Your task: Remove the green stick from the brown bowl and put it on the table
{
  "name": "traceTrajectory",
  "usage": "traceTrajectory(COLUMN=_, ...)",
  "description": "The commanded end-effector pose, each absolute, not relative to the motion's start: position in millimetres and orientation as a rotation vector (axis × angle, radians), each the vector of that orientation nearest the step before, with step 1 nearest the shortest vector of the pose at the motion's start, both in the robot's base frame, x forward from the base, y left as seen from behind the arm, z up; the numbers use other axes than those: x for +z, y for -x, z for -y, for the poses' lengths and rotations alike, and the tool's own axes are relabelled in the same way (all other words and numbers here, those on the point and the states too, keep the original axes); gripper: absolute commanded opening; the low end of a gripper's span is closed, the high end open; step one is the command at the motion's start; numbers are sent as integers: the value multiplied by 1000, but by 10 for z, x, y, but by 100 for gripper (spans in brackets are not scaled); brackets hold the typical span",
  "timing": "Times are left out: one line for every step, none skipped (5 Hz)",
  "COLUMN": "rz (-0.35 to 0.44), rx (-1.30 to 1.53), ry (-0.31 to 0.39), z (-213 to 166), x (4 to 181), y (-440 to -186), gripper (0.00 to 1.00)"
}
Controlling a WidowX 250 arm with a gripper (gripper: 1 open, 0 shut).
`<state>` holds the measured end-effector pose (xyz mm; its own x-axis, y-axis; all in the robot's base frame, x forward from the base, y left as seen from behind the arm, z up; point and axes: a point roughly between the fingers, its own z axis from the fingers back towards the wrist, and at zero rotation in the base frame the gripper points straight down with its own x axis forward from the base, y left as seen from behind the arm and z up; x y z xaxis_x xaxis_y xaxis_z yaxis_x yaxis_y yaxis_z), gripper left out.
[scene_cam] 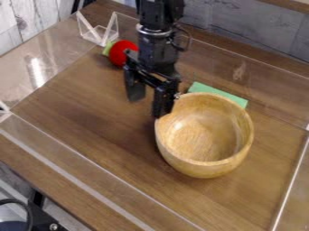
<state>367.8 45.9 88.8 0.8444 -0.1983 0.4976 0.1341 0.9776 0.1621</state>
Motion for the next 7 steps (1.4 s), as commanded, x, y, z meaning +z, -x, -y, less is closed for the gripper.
traceTrajectory(rz=603, rx=-129, ry=-155, z=-483, x=1135, y=-3713, gripper=100)
traceTrajectory(rz=626, rx=-132, ry=-151, z=-388, x=1211, y=-3717, gripper=100)
traceTrajectory(rz=652, rx=-134, ry=-134, z=-268, x=1266, y=-3702, gripper=100)
traceTrajectory(rz=678, rx=-128, ry=-120, z=-115, x=1303, y=-3703, gripper=100)
traceTrajectory(rz=701, rx=-125, ry=-103, z=-2, x=1309, y=-3702, gripper=100)
traceTrajectory(rz=735, rx=-189, ry=-55, z=-85, x=1356, y=-3699, gripper=100)
traceTrajectory(rz=771, rx=-264, ry=-20, z=-256, x=1419, y=-3695, gripper=100)
